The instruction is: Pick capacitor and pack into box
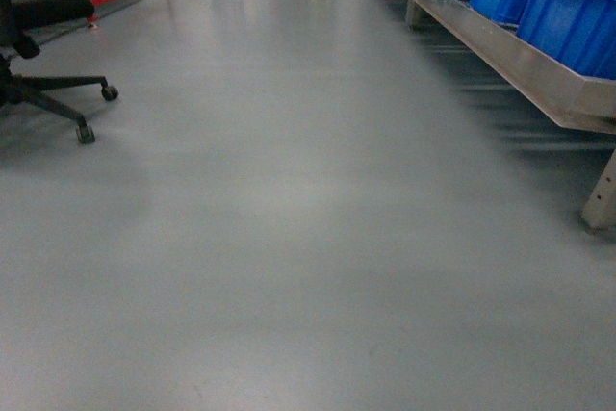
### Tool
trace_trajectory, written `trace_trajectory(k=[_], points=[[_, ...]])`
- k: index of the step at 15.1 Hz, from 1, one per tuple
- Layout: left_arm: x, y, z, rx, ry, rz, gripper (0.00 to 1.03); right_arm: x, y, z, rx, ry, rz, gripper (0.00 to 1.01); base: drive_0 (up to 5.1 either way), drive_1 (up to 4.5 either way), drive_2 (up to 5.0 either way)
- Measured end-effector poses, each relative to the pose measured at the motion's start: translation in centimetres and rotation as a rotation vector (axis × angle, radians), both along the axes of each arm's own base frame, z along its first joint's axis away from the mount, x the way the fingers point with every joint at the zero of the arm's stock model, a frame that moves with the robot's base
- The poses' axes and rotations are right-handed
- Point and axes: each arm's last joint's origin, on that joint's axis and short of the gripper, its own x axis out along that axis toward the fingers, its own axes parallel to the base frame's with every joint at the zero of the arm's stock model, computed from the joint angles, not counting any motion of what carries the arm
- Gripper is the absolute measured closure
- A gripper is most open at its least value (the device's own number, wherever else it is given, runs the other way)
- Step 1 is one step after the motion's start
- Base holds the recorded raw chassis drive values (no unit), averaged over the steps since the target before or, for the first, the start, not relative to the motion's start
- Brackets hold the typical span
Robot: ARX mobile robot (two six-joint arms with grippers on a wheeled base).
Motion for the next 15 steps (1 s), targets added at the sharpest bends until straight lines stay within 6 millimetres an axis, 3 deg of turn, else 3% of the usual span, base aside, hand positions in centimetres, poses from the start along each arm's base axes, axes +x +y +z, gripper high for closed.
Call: trace_trajectory(k=[15], points=[[0.00, 0.00, -0.01, 0.000, 0.001, -0.001, 0.59, 0.00, 0.00, -0.02, 0.000, 0.002, 0.000, 0.03, -4.9, 2.51, 2.5]])
